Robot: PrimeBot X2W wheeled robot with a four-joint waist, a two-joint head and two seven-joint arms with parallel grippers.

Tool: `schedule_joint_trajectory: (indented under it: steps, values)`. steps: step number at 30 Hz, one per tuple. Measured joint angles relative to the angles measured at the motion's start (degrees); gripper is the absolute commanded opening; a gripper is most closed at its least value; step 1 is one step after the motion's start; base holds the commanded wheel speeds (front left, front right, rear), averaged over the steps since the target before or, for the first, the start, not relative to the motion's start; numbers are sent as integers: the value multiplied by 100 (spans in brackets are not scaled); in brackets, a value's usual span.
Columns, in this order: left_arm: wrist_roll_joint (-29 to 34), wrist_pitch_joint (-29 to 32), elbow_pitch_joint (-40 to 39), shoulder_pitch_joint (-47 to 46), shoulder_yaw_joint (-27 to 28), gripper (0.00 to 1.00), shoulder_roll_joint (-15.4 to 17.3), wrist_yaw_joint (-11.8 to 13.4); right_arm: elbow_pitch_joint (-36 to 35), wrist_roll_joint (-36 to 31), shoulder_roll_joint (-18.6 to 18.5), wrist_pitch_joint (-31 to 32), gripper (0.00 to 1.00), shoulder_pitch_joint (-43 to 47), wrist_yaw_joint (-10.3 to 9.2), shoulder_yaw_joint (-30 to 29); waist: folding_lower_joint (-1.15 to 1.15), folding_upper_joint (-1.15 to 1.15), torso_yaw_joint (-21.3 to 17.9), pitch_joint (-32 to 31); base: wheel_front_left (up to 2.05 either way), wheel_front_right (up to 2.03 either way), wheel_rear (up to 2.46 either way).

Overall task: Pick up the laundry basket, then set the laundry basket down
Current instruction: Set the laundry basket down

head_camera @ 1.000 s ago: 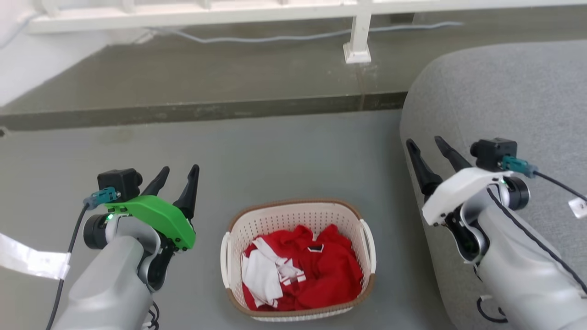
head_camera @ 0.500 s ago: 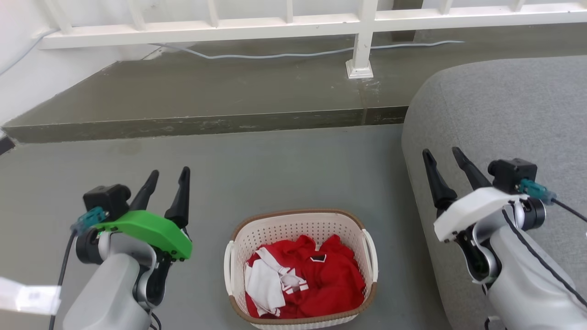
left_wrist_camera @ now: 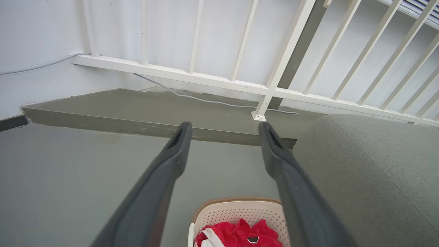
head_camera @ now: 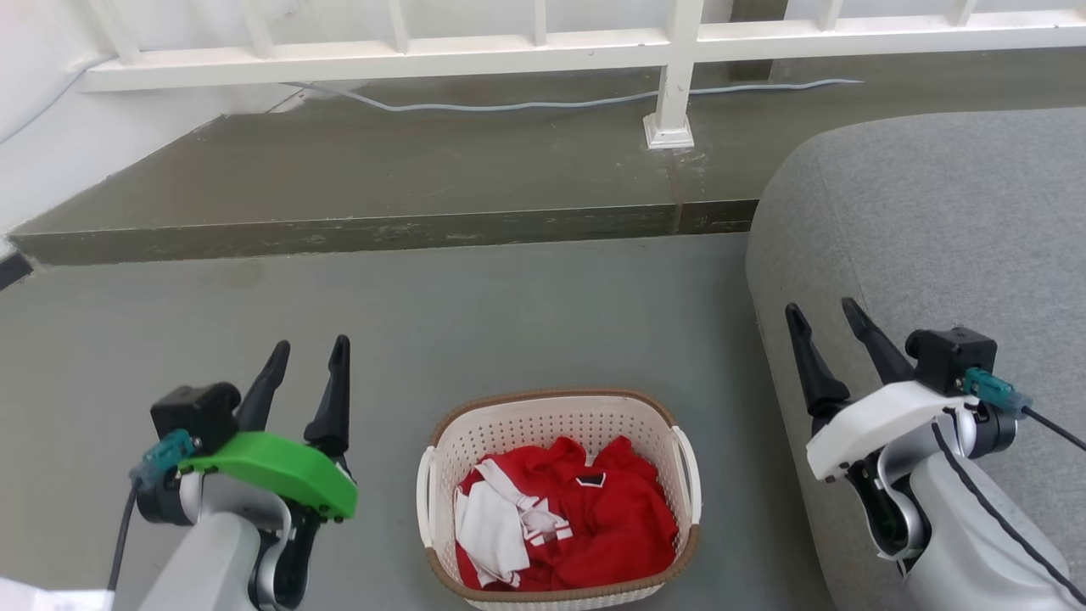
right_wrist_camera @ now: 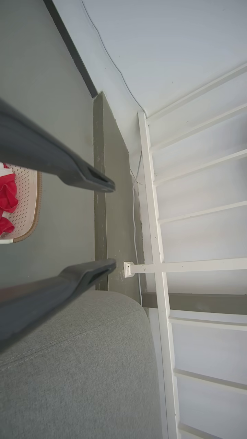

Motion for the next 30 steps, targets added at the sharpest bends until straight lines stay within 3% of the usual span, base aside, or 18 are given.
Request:
schedule_joint_trajectory:
  steps: [30]
  values:
    - [511, 0, -526, 659, 410, 100, -301, -94, -227, -388, 194, 0, 100, 370, 152, -405, 0, 0, -14, 30, 0, 0, 0]
